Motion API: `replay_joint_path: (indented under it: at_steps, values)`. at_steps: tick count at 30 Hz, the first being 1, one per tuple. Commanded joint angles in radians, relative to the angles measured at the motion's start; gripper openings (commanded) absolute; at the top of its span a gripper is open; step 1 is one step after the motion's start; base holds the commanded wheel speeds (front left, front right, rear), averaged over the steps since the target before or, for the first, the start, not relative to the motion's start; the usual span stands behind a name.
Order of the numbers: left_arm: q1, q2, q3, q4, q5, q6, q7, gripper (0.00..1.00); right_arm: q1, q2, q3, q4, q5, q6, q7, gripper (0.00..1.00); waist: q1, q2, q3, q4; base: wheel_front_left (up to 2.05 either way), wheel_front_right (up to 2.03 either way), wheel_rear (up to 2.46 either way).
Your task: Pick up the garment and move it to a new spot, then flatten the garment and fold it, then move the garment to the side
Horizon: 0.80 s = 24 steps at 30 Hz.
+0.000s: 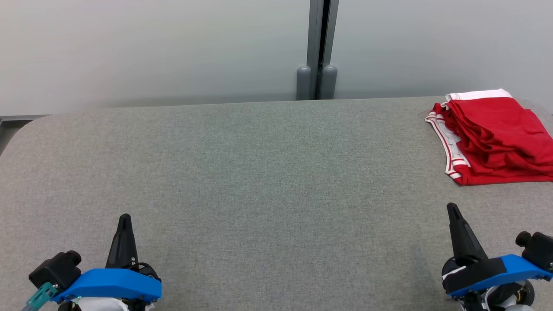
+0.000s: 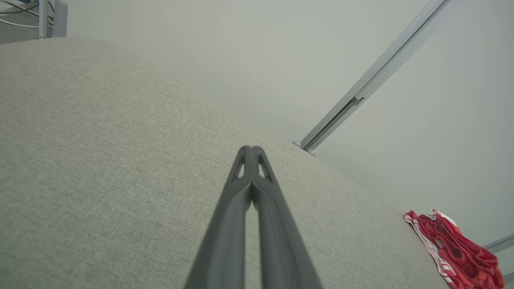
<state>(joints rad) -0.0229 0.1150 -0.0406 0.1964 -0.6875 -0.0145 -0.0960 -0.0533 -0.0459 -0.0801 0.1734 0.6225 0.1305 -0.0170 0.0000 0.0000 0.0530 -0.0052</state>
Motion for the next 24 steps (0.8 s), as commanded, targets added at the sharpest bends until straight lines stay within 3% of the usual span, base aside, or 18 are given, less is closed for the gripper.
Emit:
replay_joint_path:
  at_steps: [1, 24]
  values:
    - [-0.026, 0.000, 0.014, -0.009, -0.037, -0.007, 0.008, 0.00, -0.021, -0.004, -0.005, -0.010, 0.043, 0.000, 0.006, 0.00, 0.0000, 0.0000, -0.001, 0.000, 0.00, 0.00, 0.00]
    - [-0.049, -0.019, 0.058, 0.008, -0.315, -0.042, 0.072, 0.00, -0.036, -0.005, -0.015, 0.015, 0.339, 0.000, 0.045, 0.00, 0.0000, 0.0000, -0.012, 0.001, 0.00, 0.00, 0.00]
